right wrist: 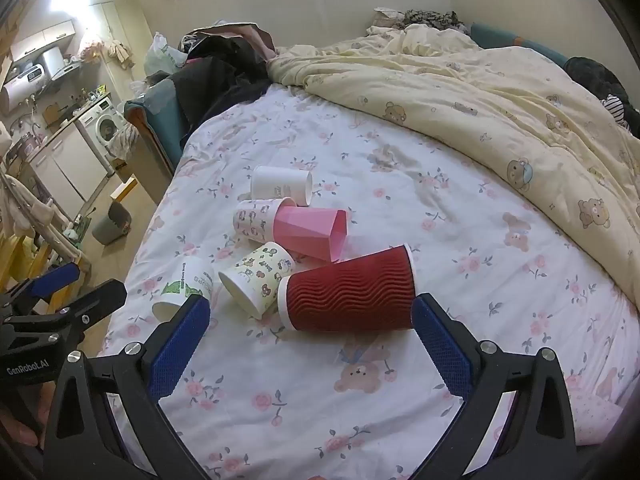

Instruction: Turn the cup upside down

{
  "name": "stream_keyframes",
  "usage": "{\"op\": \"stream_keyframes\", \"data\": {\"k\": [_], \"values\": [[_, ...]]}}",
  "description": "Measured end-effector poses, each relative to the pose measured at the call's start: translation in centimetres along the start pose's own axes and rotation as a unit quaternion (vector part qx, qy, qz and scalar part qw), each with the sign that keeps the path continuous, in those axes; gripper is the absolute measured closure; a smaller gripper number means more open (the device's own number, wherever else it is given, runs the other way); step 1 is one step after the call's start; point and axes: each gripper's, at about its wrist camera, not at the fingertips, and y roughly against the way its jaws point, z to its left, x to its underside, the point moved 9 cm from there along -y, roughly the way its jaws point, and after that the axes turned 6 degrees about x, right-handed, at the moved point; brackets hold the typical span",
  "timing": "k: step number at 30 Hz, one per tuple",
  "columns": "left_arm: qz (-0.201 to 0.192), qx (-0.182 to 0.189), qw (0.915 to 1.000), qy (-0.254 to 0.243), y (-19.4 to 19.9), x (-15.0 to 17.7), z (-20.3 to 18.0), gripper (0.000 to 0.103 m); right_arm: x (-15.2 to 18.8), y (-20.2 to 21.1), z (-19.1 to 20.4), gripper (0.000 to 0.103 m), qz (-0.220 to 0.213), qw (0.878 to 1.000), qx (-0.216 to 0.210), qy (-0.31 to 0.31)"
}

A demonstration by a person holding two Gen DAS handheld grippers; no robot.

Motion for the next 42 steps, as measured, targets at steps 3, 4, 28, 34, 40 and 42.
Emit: {"op": "stream_keyframes", "data": {"k": [3,4,28,34,40,42], "values": [[0.002,0.0,1.0,0.005,0.06,0.12,0.0,0.0,-0.06,0.0,0.04,0.0,-0.002,1.0,-0.004,-0.003],[0.0,-0.001,1.0,0.006,0.23,0.21,-0.01,0.0,-0.02,-0.1,0.07,0.0,0.0,1.0,0.0,0.0],[0.012,0.004,0.9999,0.009,-0.22,0.32,0.17,0.0,0.08,-0.02,0.21,0.0,-0.001,1.0,0.002,0.004],[0.01,0.007,0.9999,0.009,-0.18,0.23,0.22,0.0,0.08,-0.03,0.11,0.0,-0.001,1.0,0.001,0.003],[0.01,0.004,0.9999,0.009,-0.11,0.2,0.44,0.0,0.07,-0.04,0.15,0.0,-0.001,1.0,0.001,0.005],[0.01,0.004,0.9999,0.009,-0.02,0.16,0.54,0.0,0.08,-0.04,0.13,0.0,-0.001,1.0,0.002,0.005]]}}
